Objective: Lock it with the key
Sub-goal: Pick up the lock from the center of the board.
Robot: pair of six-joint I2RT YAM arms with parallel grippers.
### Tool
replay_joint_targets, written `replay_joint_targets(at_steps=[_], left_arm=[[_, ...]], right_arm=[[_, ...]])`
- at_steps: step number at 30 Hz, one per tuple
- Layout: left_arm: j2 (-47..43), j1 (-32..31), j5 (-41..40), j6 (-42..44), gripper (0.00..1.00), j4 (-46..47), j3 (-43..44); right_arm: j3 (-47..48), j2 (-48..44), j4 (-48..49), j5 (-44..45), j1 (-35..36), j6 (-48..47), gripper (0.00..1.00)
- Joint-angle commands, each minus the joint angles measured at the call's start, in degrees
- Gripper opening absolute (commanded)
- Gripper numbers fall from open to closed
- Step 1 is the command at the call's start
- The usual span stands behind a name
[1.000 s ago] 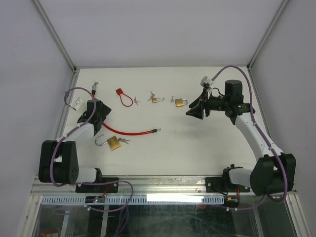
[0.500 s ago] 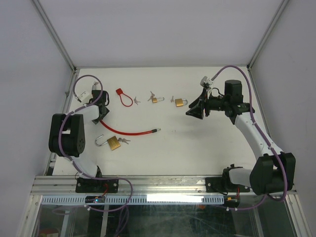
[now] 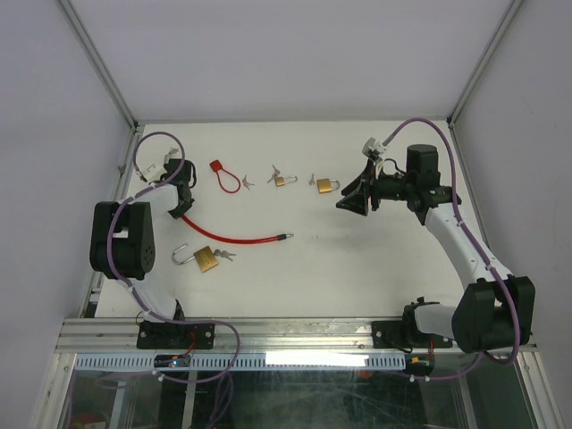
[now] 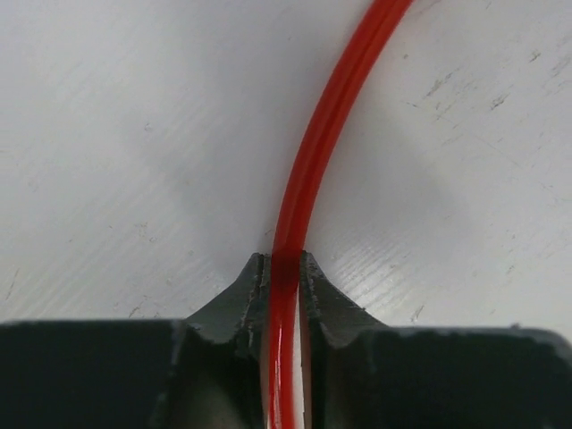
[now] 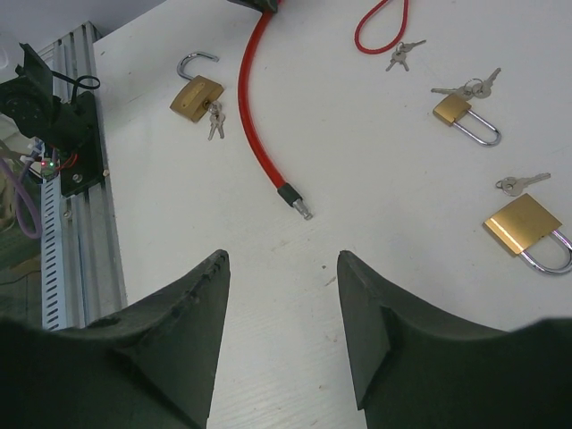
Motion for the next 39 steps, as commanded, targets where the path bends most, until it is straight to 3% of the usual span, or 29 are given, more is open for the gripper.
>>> replay_joint_targets(at_steps=[1,6,11,18,23,31,39], left_arm=[[0.7,-0.1,6.0,-0.6,0.08,-2.0,2.8],[-3.4,-1.9,3.6,-3.8,0.0,-4.5,1.6],[-11.5,-7.2,2.7,-7.5,0.0,-5.4,-0.3],[-21.0,-15.9,4.7,-13.6,0.0,-6.0,-3.8],[-26.4,-20.2,6.9,-18.7,0.0,-6.0,-7.9],[-31.2,-29.2,6.3,-26.3,0.0,-6.1,-11.7],[-32.3,-37.2,6.8,-31.8,0.0,-6.0,-14.4]], right_arm=[[0.6,-0.5,3.0,-1.8,-0.1,0.8,0.54],[-1.7,0.6,7.2,-3.4,0.6,4.9,0.54],[-4.1,4.0,11.3,-4.1,5.0,5.1,0.55],[-8.0,5.6,17.8,-3.4,10.4,0.8,0.68],[-10.0,5.9,20.9,-3.6,13.3,-1.1,0.73],[-9.1,10.7,22.3,-2.1,19.0,-1.8,0.73],[-9.2,15.4,28.1,-1.7,21.1,7.7,0.73]])
